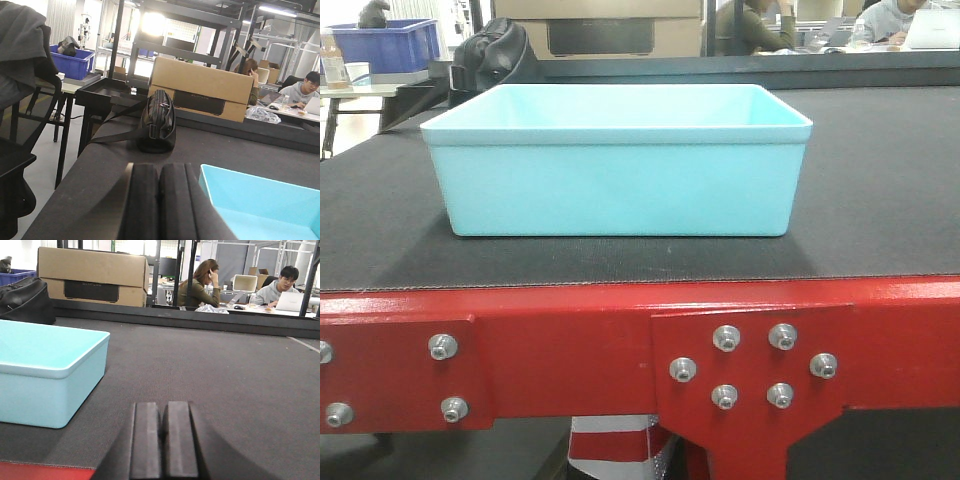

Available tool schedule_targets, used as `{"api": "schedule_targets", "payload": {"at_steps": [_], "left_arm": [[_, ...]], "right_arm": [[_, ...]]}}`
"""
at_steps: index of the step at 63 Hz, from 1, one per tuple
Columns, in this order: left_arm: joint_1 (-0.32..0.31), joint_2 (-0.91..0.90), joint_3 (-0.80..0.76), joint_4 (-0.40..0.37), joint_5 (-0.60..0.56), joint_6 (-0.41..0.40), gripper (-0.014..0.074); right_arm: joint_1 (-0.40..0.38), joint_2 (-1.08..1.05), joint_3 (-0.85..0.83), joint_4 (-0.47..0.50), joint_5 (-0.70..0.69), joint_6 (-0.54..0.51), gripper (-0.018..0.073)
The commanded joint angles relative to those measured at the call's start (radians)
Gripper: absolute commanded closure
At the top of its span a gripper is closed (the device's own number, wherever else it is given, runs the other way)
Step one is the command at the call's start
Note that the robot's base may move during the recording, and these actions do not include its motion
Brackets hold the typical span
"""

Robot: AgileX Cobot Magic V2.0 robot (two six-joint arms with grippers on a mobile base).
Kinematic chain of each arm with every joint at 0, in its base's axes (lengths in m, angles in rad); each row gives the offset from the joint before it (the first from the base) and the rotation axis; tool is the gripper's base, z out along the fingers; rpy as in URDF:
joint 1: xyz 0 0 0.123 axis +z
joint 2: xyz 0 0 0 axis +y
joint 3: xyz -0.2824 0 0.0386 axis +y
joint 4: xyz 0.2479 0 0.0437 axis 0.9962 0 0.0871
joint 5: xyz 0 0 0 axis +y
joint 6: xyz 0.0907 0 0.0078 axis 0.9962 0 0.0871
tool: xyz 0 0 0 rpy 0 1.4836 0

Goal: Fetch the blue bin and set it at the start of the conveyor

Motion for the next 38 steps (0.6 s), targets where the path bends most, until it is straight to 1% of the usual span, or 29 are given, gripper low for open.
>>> {"api": "schedule_targets", "payload": {"at_steps": [1, 25, 28, 31, 35, 38], "left_arm": [[0.003, -0.004, -0.002, -0.004, -0.017, 0.002, 0.0708], [0.003, -0.007, 0.003, 0.000, -0.020, 0.002, 0.0708], [-0.001, -0.011, 0.019, 0.028, -0.041, 0.002, 0.0708], [-0.001, -0.021, 0.054, 0.088, -0.075, 0.002, 0.0708], [-0.011, -0.048, 0.124, 0.112, -0.127, 0.002, 0.0708], [-0.033, -0.080, 0.181, 0.116, -0.129, 0.000, 0.0708]], "right_arm": [[-0.001, -0.004, 0.000, 0.004, -0.017, 0.000, 0.0725], [-0.001, -0.004, 0.000, 0.004, -0.017, 0.000, 0.0725], [-0.001, -0.004, 0.000, 0.004, -0.017, 0.000, 0.0725], [-0.001, -0.004, 0.000, 0.004, -0.017, 0.000, 0.0725], [-0.001, -0.004, 0.000, 0.004, -0.017, 0.000, 0.0725], [-0.001, -0.004, 0.000, 0.004, -0.017, 0.000, 0.0725]]}}
